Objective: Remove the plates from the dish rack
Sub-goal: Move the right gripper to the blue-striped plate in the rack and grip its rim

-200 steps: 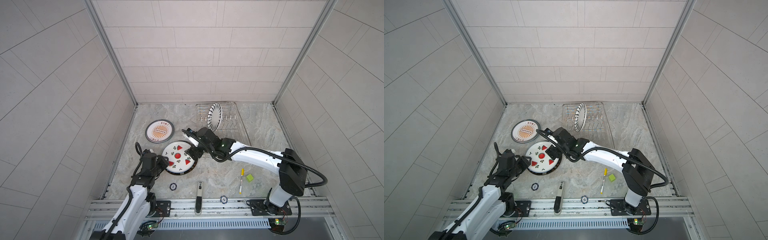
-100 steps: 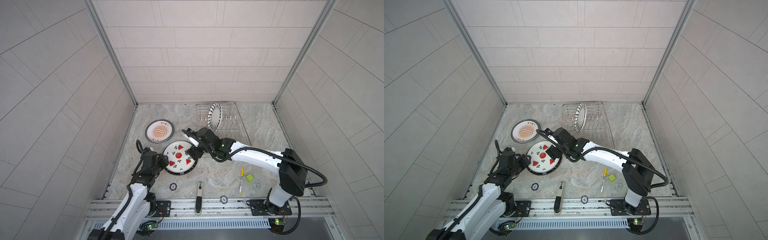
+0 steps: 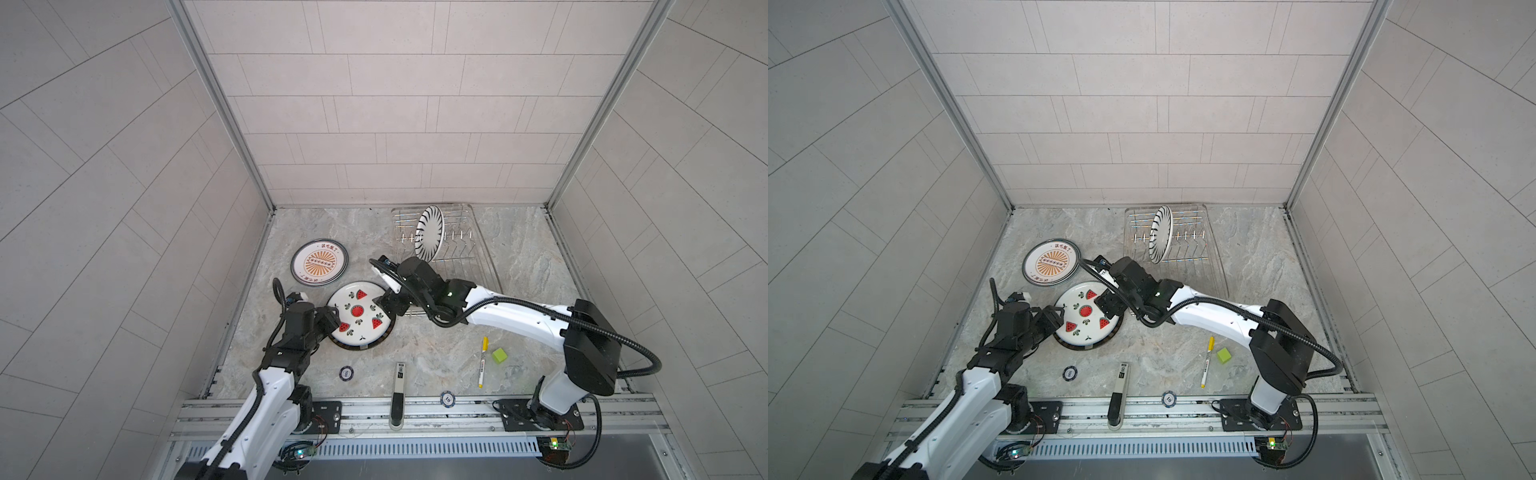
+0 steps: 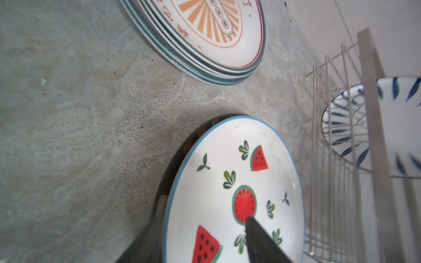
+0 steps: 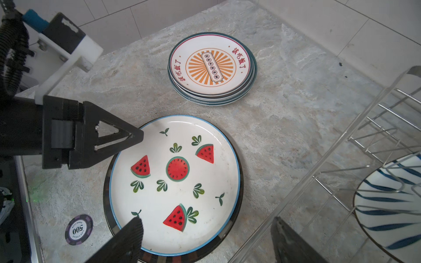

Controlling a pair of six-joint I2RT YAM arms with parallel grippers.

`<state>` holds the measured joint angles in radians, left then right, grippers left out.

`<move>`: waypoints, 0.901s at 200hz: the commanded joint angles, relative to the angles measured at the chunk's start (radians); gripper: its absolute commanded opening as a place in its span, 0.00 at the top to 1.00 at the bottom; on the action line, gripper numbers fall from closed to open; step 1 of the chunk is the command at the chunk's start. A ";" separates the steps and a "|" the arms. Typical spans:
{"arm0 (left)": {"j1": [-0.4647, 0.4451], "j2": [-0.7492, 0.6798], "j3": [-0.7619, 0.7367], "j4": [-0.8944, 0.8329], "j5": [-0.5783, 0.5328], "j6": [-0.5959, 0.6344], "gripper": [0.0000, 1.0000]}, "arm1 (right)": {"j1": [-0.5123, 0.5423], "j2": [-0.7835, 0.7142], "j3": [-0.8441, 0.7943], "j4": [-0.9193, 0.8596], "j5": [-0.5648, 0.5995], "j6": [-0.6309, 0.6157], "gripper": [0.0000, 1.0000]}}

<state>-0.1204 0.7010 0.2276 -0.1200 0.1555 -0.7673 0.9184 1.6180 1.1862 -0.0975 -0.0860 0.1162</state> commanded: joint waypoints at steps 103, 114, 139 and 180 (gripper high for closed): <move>-0.164 0.106 0.113 0.425 0.110 0.011 0.00 | -0.285 -0.219 -0.172 0.224 0.168 0.282 0.00; -0.198 0.153 0.136 0.460 0.108 0.028 0.00 | -0.320 -0.223 -0.173 0.220 0.175 0.294 0.00; -0.268 0.251 0.177 0.540 0.090 0.038 0.00 | -0.403 -0.215 -0.156 0.190 0.188 0.337 0.00; -0.312 0.413 0.211 0.728 0.112 0.014 0.00 | -0.480 -0.124 -0.034 0.074 0.236 0.342 0.02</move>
<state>-0.4160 1.0492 0.4019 0.4435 0.2531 -0.7471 0.4576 1.4540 1.0885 0.0376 0.1005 0.4393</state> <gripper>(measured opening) 0.998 0.994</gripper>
